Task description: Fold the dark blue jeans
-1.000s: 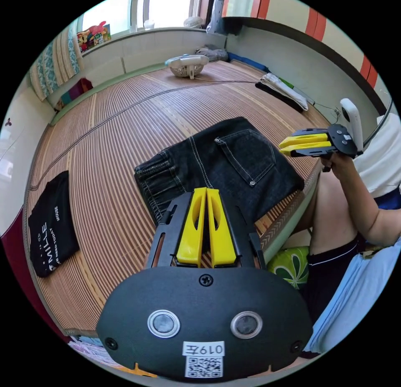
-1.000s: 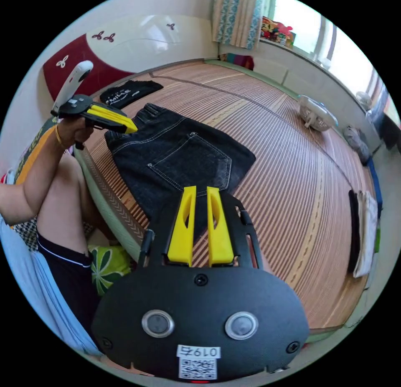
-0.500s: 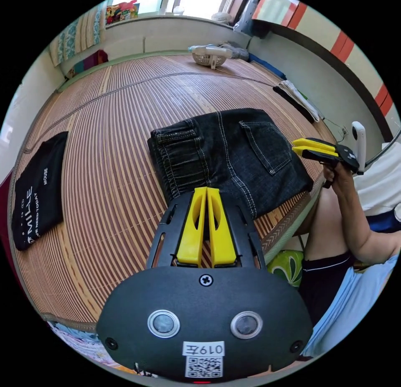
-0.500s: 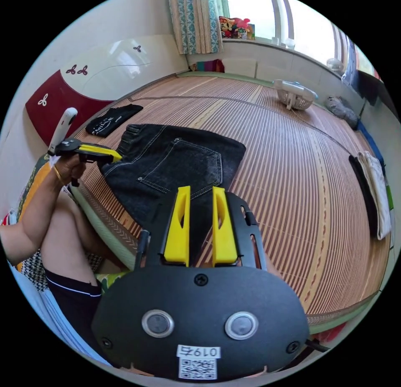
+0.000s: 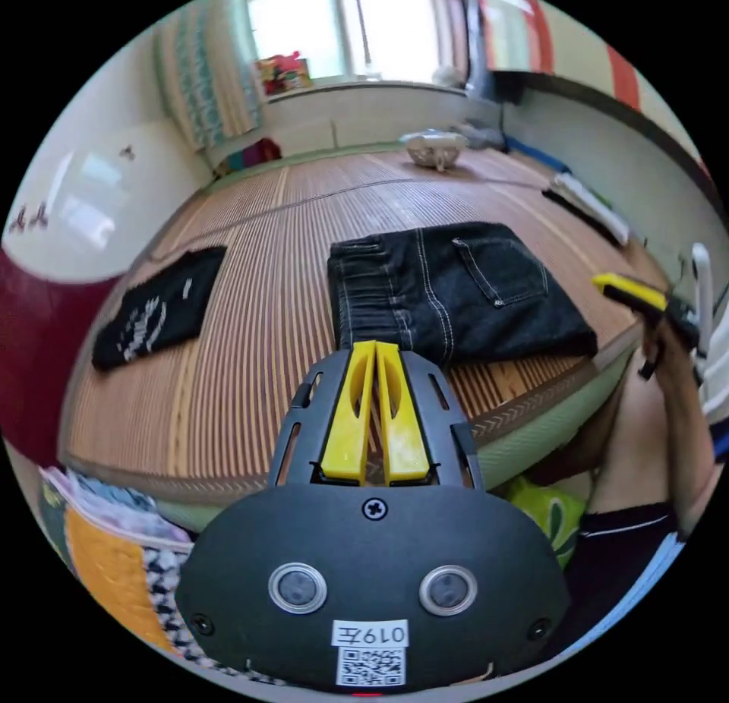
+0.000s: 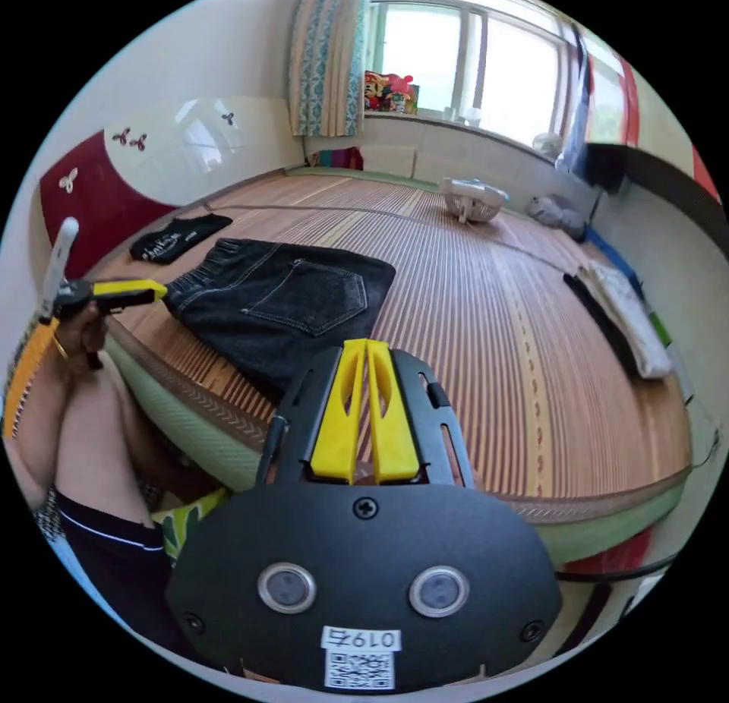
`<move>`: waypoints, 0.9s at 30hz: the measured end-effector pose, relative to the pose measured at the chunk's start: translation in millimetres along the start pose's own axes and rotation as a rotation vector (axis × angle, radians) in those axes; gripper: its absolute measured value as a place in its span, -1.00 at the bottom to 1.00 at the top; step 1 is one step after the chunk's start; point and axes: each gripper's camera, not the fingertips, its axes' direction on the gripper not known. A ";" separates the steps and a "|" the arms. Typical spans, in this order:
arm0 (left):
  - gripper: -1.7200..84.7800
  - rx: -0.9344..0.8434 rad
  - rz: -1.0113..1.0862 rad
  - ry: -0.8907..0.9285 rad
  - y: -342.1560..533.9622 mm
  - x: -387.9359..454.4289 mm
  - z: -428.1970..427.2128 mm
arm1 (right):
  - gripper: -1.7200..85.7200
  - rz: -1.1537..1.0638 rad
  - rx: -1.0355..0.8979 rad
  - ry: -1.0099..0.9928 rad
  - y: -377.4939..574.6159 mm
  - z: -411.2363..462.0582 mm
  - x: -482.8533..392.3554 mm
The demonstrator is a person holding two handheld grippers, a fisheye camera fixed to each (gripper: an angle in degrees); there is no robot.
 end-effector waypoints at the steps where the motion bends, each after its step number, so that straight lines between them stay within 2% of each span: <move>1: -0.92 0.051 -0.077 0.039 11.9 -16.7 -6.8 | -0.90 0.043 -0.006 -0.072 5.1 -2.5 12.1; 4: -0.89 0.161 -0.228 0.176 33.2 -54.9 -6.3 | -0.75 0.071 -0.053 -0.193 2.2 2.2 29.8; 8: -0.82 0.173 -0.275 0.249 36.4 -71.2 12.7 | -0.69 0.098 -0.112 -0.273 -7.1 20.4 36.3; 17: -0.78 0.100 -0.307 0.303 39.7 -73.8 45.2 | -0.71 -0.007 -0.190 -0.154 -14.2 42.5 -0.5; 27: -0.81 -0.008 -0.188 0.162 32.5 -32.2 47.3 | -0.86 -0.102 -0.206 -0.050 -13.4 44.3 -26.5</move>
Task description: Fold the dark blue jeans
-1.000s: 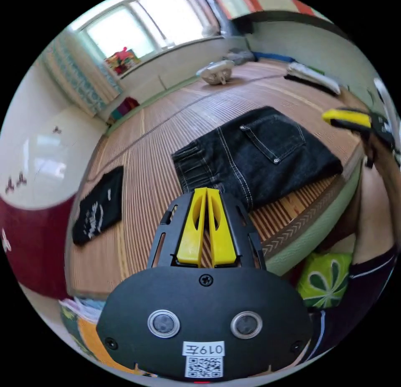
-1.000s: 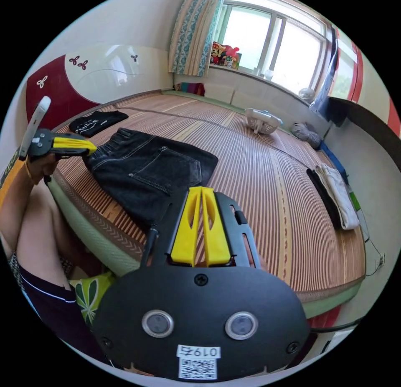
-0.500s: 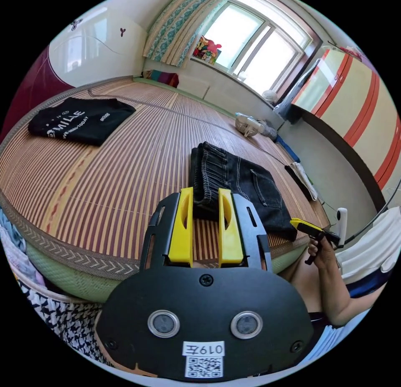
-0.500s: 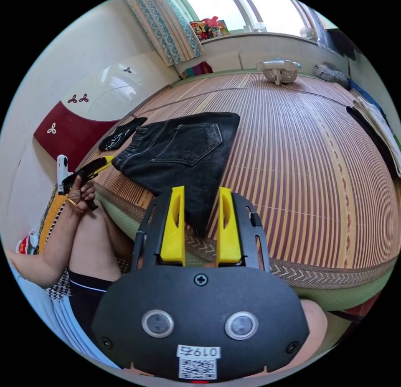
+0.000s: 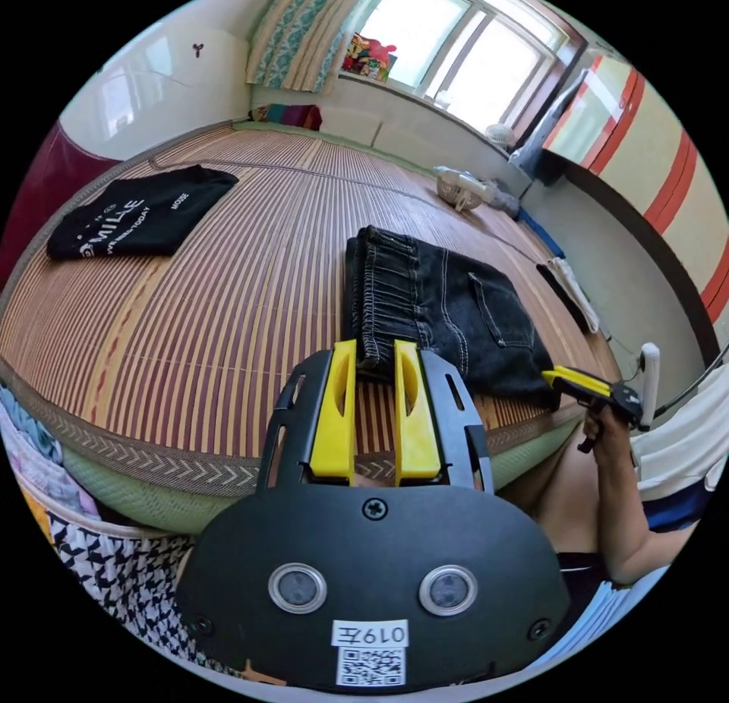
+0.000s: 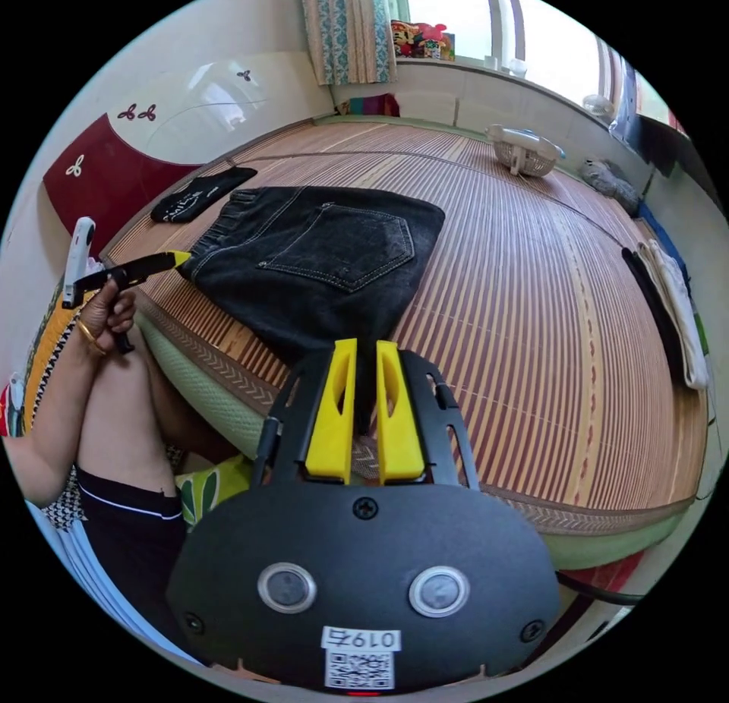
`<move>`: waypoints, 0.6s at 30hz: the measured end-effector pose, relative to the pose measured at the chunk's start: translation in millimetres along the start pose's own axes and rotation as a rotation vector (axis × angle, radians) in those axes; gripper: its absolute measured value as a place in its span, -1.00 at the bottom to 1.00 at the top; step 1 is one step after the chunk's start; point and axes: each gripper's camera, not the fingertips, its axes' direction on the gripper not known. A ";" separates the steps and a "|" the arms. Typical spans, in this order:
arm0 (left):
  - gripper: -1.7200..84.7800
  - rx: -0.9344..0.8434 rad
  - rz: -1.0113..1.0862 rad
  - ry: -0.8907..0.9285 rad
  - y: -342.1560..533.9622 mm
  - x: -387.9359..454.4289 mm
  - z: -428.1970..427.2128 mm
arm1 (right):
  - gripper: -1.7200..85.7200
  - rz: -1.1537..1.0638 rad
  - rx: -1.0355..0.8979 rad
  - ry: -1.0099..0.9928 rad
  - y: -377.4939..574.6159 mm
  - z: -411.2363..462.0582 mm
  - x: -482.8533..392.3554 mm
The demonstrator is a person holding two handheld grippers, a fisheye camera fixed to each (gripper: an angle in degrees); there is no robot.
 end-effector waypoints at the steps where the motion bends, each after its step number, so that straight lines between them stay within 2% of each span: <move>1: -0.81 -0.014 0.026 -0.018 0.8 9.3 0.6 | -0.88 -0.011 -0.007 0.017 1.6 -0.2 -2.3; 7: -0.84 -0.047 0.083 -0.088 -1.5 41.8 9.3 | -0.87 -0.064 -0.048 0.047 11.4 12.2 -16.7; 12: -0.88 0.025 0.089 -0.056 -1.9 52.4 8.1 | -0.78 -0.152 0.013 0.084 37.3 -2.0 -46.8; 18: -0.92 0.155 0.186 -0.147 -22.6 95.2 1.8 | -0.73 -0.476 0.159 0.411 91.3 -12.7 -152.5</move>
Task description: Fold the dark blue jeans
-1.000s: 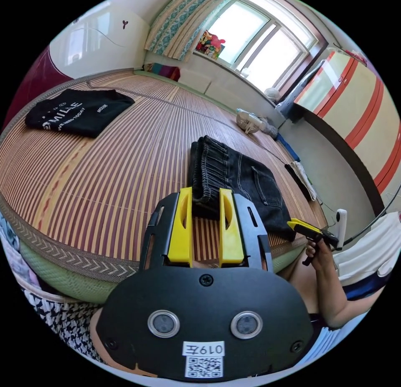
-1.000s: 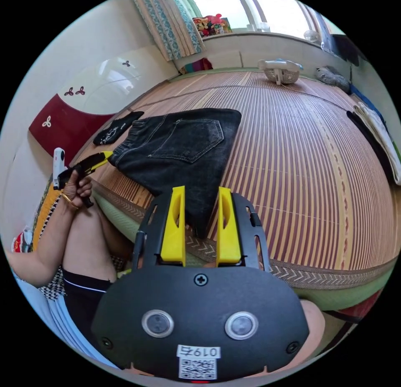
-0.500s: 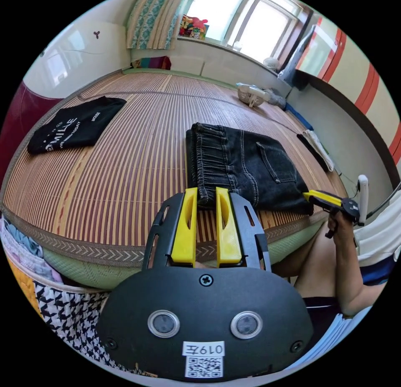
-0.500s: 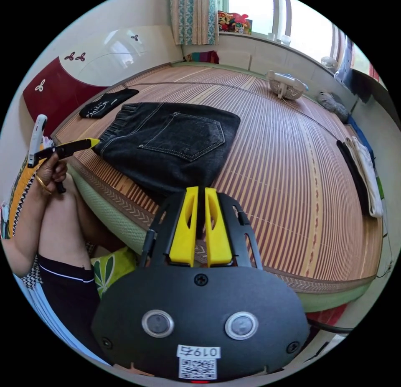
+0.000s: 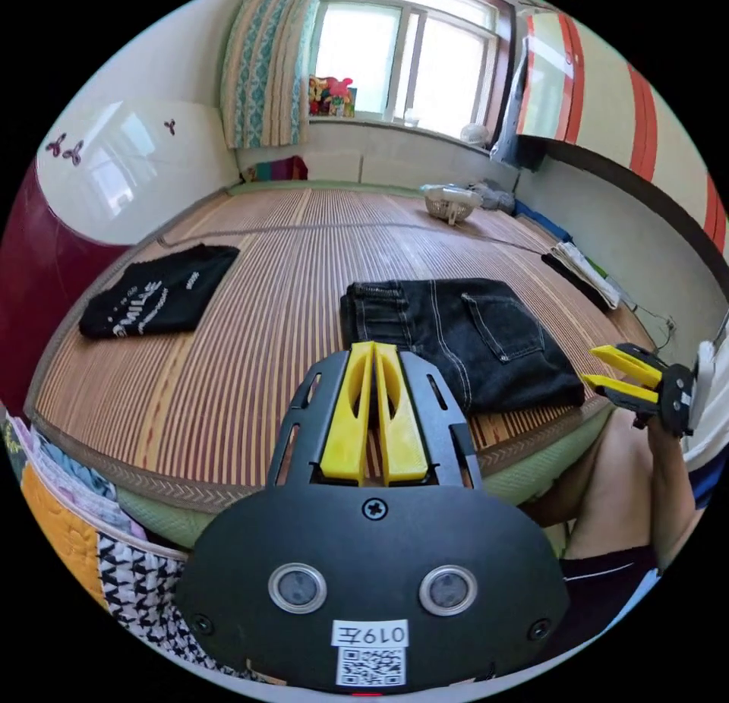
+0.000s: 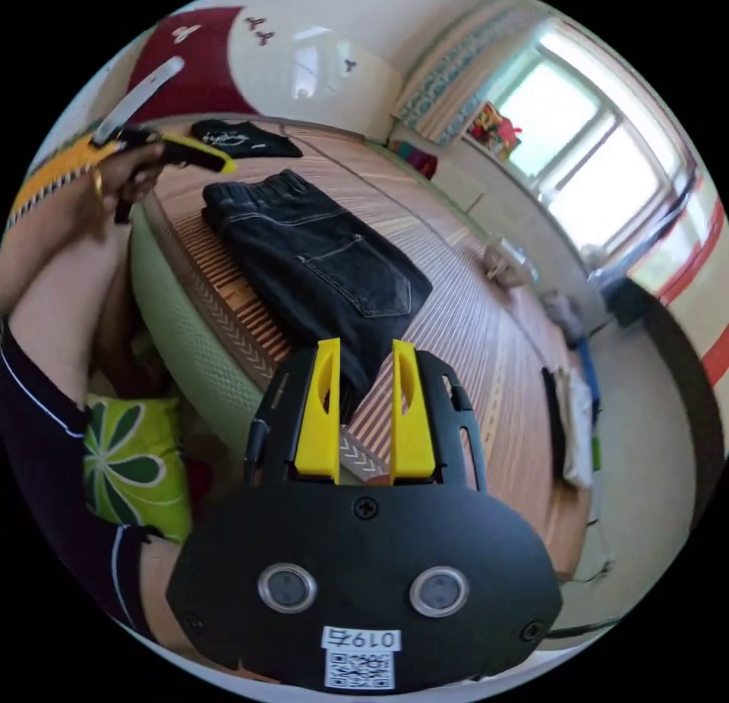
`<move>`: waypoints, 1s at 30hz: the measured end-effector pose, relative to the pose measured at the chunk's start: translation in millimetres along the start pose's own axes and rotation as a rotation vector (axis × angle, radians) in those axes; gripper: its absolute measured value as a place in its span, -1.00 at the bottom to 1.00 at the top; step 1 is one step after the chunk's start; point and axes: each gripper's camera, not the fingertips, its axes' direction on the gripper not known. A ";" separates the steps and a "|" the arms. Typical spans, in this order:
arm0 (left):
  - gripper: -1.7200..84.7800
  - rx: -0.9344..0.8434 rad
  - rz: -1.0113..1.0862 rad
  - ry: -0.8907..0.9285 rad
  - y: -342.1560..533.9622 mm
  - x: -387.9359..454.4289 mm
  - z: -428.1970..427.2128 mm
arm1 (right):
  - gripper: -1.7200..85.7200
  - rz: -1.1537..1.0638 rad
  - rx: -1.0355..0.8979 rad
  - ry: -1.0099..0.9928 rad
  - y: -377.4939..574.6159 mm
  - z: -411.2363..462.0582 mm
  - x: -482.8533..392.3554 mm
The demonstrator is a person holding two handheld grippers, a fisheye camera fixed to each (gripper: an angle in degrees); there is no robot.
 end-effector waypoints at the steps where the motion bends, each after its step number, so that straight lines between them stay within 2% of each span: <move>1: -0.93 -0.006 0.034 -0.008 -10.8 10.3 4.1 | -0.75 -0.051 0.014 0.069 3.1 -3.6 -25.6; 5: -0.93 -0.082 0.146 -0.035 -45.9 46.3 32.8 | -0.83 -0.284 0.007 0.242 12.5 3.3 -115.3; 10: -0.94 -0.275 0.259 -0.087 -76.8 96.3 71.9 | -0.80 -0.325 -0.013 0.242 9.2 21.2 -152.5; 13: -0.94 -0.276 0.308 -0.145 -87.6 118.2 80.6 | -0.78 -0.378 -0.030 0.240 12.5 36.8 -174.4; 16: -0.94 -0.266 0.302 -0.219 -100.3 124.0 87.2 | -0.78 -0.405 -0.031 0.258 16.0 46.3 -190.5; 25: -0.94 -0.345 0.258 -0.221 -126.8 128.5 120.4 | -0.94 -0.466 -0.039 0.332 43.8 62.7 -223.8; 30: -0.94 -0.407 0.261 -0.253 -141.4 144.4 135.1 | -0.97 -0.479 -0.037 0.278 61.4 57.9 -223.2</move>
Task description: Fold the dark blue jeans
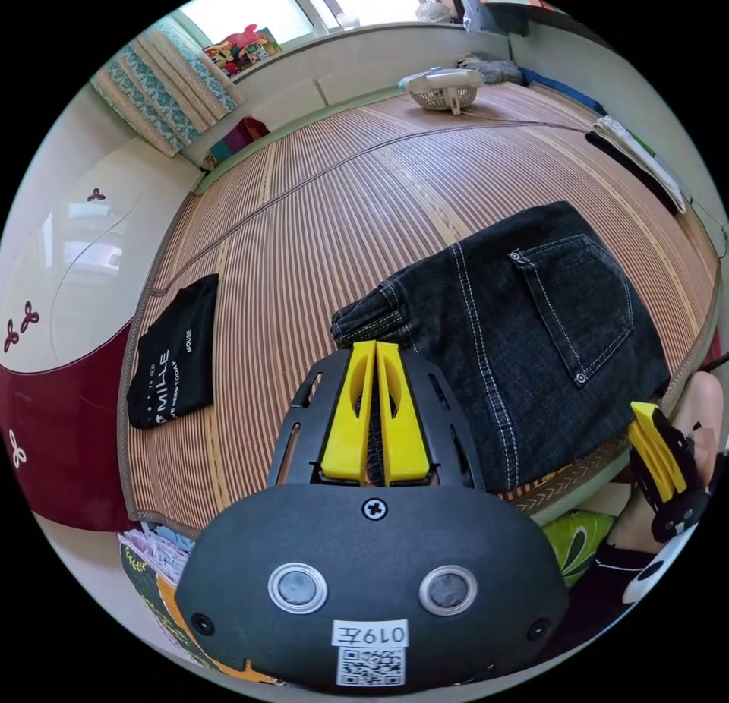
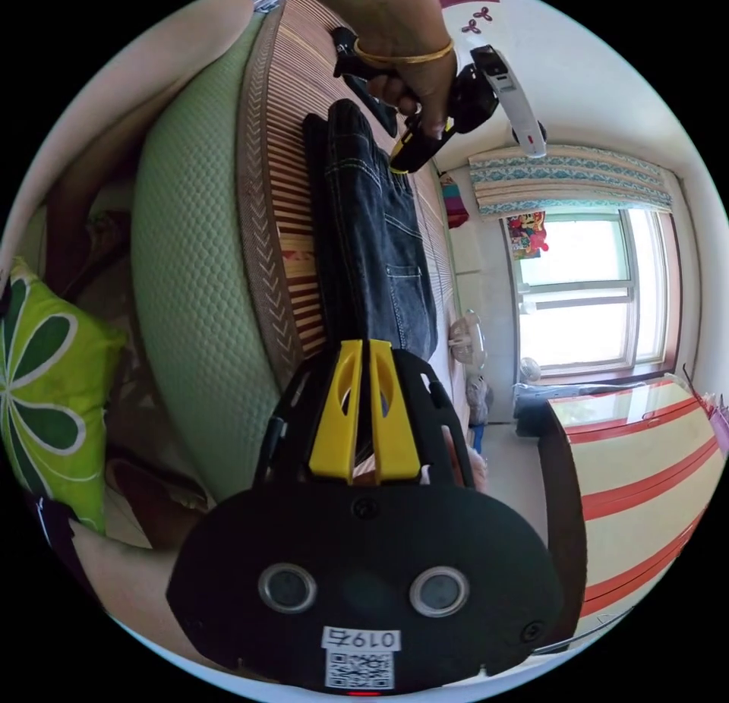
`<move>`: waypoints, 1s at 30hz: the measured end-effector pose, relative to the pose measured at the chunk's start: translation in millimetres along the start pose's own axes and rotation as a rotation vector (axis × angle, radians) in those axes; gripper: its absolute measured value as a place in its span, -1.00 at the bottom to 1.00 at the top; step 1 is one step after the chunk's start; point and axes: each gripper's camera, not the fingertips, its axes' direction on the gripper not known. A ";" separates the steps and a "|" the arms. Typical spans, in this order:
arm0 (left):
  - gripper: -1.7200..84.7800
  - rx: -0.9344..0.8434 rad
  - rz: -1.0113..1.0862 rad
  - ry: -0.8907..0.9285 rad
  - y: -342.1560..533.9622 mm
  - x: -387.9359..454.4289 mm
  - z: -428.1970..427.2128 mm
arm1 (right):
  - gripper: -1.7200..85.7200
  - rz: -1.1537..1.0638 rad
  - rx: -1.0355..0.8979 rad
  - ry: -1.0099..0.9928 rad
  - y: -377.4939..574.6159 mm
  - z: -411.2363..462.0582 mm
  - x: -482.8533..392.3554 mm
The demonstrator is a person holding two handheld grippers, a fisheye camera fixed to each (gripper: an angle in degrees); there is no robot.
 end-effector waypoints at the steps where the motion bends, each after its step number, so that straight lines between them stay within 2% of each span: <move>1: -0.94 -0.018 0.010 -0.012 -5.9 4.2 1.3 | -0.98 -0.005 0.010 -0.018 5.3 -2.0 -1.6; 9: -0.94 -0.060 0.012 -0.005 -27.9 15.7 4.3 | -0.97 -0.032 0.039 -0.001 32.8 -2.2 -26.1; 13: -0.94 -0.024 0.058 -0.074 -28.4 29.7 -7.4 | -0.90 -0.019 0.072 0.108 44.4 -9.3 -34.2; 18: -0.94 0.091 0.064 -0.102 -20.6 38.1 -31.1 | -0.85 -0.019 0.210 0.200 50.3 -26.0 -48.9; 24: -0.94 0.087 0.066 -0.105 -26.0 33.4 -30.8 | -0.84 -0.037 0.245 0.141 47.5 -18.8 -60.3; 30: -0.95 0.080 0.043 -0.065 -32.7 21.6 -27.1 | -0.72 -0.029 0.225 0.061 61.2 -17.2 -52.0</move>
